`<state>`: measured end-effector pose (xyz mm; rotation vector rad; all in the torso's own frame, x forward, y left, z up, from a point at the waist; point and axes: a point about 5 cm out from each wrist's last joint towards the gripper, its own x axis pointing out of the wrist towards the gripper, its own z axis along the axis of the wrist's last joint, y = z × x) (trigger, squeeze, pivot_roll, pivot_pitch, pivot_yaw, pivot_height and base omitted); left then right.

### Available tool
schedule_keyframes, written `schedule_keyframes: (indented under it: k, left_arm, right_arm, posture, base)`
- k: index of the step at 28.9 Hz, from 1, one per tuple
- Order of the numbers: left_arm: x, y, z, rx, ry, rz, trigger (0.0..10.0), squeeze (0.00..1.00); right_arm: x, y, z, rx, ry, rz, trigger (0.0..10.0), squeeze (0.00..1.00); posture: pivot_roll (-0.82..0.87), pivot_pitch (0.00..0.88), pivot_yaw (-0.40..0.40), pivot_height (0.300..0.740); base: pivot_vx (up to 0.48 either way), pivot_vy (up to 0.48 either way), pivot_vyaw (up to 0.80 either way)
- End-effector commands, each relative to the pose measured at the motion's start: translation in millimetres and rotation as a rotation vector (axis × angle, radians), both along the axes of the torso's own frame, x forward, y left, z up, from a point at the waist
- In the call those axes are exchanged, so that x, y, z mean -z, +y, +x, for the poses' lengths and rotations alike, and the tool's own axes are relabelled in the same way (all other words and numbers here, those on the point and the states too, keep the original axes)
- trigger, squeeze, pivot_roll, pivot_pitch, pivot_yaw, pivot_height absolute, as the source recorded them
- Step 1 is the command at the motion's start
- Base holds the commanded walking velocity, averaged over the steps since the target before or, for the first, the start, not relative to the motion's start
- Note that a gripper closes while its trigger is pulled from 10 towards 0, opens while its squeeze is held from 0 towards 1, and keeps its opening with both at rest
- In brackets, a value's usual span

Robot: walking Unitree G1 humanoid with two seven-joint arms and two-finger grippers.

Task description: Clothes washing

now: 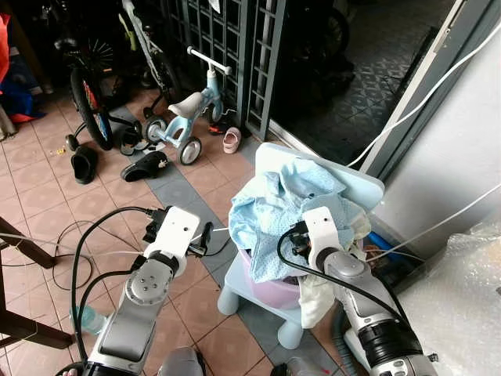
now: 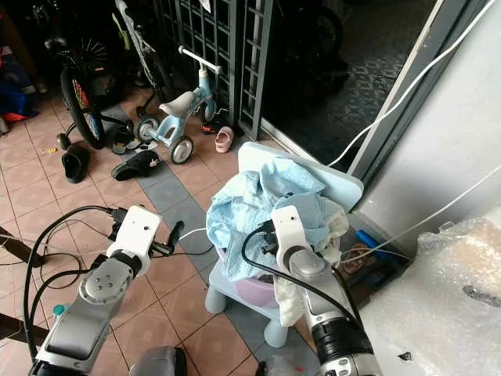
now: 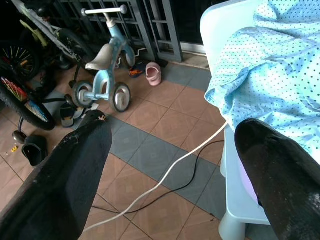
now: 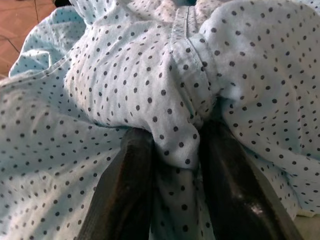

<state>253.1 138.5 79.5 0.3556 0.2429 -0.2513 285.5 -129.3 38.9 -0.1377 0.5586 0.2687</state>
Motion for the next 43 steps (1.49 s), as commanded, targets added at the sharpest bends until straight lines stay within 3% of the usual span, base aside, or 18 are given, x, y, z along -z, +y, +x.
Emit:
schedule_keyframes:
  k: [1,5,16,17,18,19,20,21,29,43]
  left_arm:
    - [0.6,-0.1,0.2,-0.001,0.003,-0.001,10.0,0.0]
    - [0.4,-0.6,-1.3,-0.007,0.005,-0.007,10.0,0.0]
    - [0.7,-0.2,-0.3,0.006,0.014,-0.004,10.0,0.0]
    - [0.9,-1.1,0.1,0.006,0.014,-0.003,10.0,0.0]
    - [0.9,-1.4,0.2,0.006,0.014,-0.003,10.0,0.0]
    - [0.8,-1.5,0.3,0.006,0.013,-0.003,10.0,0.0]
    - [0.8,-1.4,0.3,0.006,0.013,-0.003,10.0,0.0]
    - [0.9,-1.3,0.1,0.004,0.013,-0.003,10.0,0.0]
    - [1.2,-1.6,0.0,0.006,0.014,-0.002,10.0,0.0]
    - [0.3,-4.7,2.5,0.004,0.005,-0.007,10.0,0.0]
  right_arm:
    - [-13.3,-2.6,9.3,0.016,-0.07,0.004,10.0,1.0]
    - [-23.7,-3.9,15.4,-0.02,-0.164,-0.07,10.0,1.0]
    - [-20.5,-5.9,25.6,-0.004,-0.156,-0.094,10.0,1.0]
    - [-13.7,-4.6,23.4,-0.013,-0.118,-0.082,1.5,1.0]
    - [-12.3,-4.2,22.8,-0.014,-0.11,-0.076,1.5,1.0]
    - [-10.4,-3.6,22.2,-0.02,-0.1,-0.075,0.0,0.87]
    - [-8.8,-3.1,21.7,-0.025,-0.091,-0.076,0.0,0.76]
    - [-3.3,-3.9,19.7,-0.014,-0.059,-0.076,0.0,0.0]
    - [7.0,-6.2,19.8,0.006,0.012,-0.074,0.0,0.0]
    - [7.6,-4.6,22.4,-0.003,-0.007,-0.068,0.0,0.0]
  posture:
    - [0.01,0.0,-0.032,0.74]
    - [0.01,0.0,-0.029,0.74]
    - [0.01,0.002,-0.019,0.74]
    - [0.01,0.0,-0.025,0.74]
    - [0.01,0.0,-0.025,0.74]
    - [0.01,0.0,-0.026,0.74]
    - [0.01,0.0,-0.026,0.74]
    - [0.02,0.0,-0.027,0.74]
    - [0.02,0.0,-0.027,0.74]
    - [0.02,0.0,-0.039,0.74]
  base:
    - [0.0,0.0,0.0]
    - [0.0,0.0,0.0]
    - [0.0,0.0,0.0]
    - [0.0,0.0,0.0]
    - [0.0,0.0,0.0]
    - [0.0,0.0,0.0]
    - [0.0,0.0,0.0]
    - [0.0,0.0,0.0]
    - [0.0,0.0,0.0]
    - [0.0,0.0,0.0]
